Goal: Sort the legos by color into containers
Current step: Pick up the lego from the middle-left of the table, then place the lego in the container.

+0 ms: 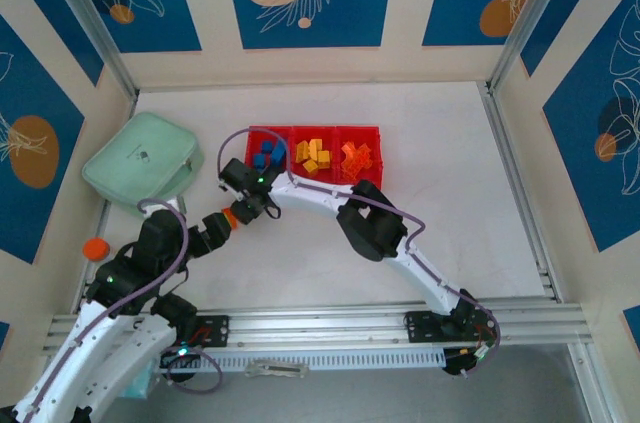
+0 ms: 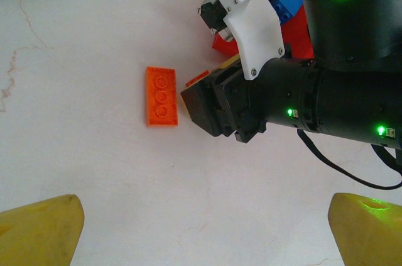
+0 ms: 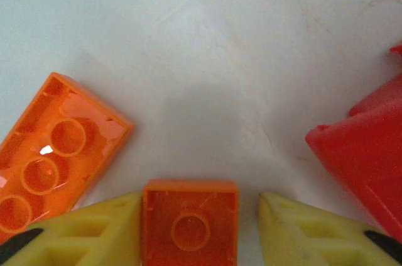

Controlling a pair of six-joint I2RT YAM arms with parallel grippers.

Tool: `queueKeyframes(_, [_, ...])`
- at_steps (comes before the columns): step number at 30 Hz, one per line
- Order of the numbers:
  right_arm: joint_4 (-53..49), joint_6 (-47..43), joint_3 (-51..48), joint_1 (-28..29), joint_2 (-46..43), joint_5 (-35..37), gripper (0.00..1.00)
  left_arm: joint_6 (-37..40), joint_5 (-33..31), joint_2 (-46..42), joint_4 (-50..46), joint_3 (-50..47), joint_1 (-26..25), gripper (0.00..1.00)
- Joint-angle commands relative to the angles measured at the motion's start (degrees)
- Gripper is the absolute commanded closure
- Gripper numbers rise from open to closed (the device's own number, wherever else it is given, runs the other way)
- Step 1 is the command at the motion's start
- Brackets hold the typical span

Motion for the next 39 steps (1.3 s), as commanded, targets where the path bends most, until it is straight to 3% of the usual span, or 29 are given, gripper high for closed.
queueKeyframes(1, [0.6,-0.5,-0.9,0.9,-0.2,-0.8,0.57,-0.6,0.0,0.5,1.5,-0.6,0.8,0.01])
queueKeyframes(9, [-0.1,0.4,-2.8,0.8,-5.0,-0.7,0.68,-0.1,1.0,1.0,1.6,0.3,0.8,0.01])
queueKeyframes(15, [1.4,4.0,-13.5,-0.2,-16.8,1.1,0.69,1.5,3.4,2.8,3.2,1.7,0.8,0.01])
queueKeyframes(24, [-1.1,13.4,-27.6,-11.6,-33.4,5.8,0.69,4.3,10.0,10.3,13.1,1.2,0.8,0.01])
queueKeyframes(32, [-2.0,15.2,-27.4,-26.7,-31.4,9.8,0.69,5.4,11.9,17.3,22.2,0.7,0.8,0.01])
queueKeyframes(36, [-2.0,14.5,-23.0,-30.6,-25.7,9.7,0.68,5.3,11.9,19.4,24.2,0.4,0.8,0.01])
queueKeyframes(39, [-2.5,13.4,-19.1,-31.7,-22.4,9.3,0.59,5.2,11.6,19.9,24.4,0.5,0.8,0.01])
